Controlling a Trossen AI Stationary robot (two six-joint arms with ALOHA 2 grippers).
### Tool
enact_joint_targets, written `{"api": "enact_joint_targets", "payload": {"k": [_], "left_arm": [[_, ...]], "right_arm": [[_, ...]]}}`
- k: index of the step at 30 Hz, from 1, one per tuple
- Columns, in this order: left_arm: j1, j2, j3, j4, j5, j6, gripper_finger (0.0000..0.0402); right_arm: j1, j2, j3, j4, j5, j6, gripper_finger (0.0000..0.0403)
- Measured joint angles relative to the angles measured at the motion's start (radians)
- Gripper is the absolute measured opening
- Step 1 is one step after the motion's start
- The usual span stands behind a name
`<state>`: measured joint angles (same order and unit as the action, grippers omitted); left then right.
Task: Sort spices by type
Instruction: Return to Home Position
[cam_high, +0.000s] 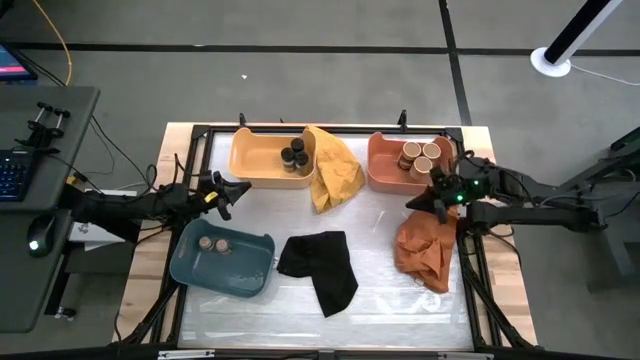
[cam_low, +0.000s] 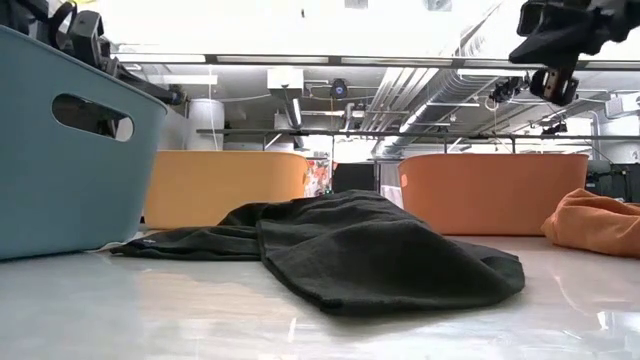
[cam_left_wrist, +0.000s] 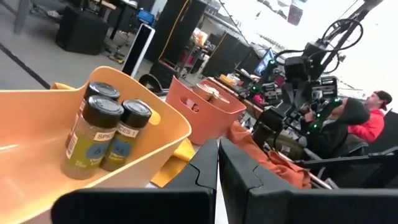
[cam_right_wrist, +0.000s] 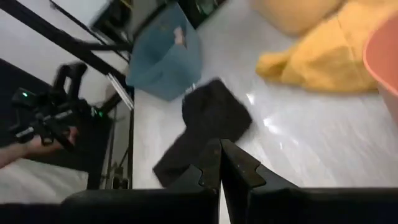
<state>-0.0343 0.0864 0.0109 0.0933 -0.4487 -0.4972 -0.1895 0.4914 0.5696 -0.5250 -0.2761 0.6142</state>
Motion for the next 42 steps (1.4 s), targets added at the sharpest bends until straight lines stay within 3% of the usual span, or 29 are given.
{"api": "enact_joint_targets", "payload": {"k": [3, 8, 10, 12, 21, 32, 36, 42], "left_arm": [[0.0, 0.0, 0.0, 0.001, 0.0, 0.019, 0.0], [0.0, 0.0, 0.0, 0.001, 0.0, 0.02, 0.0], [0.0, 0.0, 0.0, 0.001, 0.001, 0.019, 0.0], [0.0, 0.0, 0.0, 0.001, 0.001, 0.02, 0.0], [0.0, 0.0, 0.0, 0.001, 0.001, 0.02, 0.0], [0.0, -0.002, 0.0, -0.003, 0.001, 0.02, 0.0], [-0.001, -0.084, 0.001, -0.027, 0.001, 0.022, 0.0], [-0.002, -0.083, 0.005, 0.049, -0.008, 0.012, 0.0]], "right_arm": [[-0.007, -0.051, -0.137, 0.238, 0.018, 0.003, 0.0], [-0.014, -0.037, -0.415, 0.92, 0.056, 0.1, 0.0], [-0.005, -0.021, -0.491, 1.085, 0.076, 0.124, 0.0], [0.013, -0.018, -0.539, 1.145, 0.101, 0.128, 0.0], [0.075, -0.019, -0.554, 0.941, 0.175, -0.074, 0.0], [0.075, -0.029, -0.554, 0.59, 0.174, -0.038, 0.0], [0.092, -0.143, -0.553, 0.546, 0.198, -0.038, 0.0], [0.092, -0.331, -0.553, 0.529, 0.198, -0.038, 0.0]]}}
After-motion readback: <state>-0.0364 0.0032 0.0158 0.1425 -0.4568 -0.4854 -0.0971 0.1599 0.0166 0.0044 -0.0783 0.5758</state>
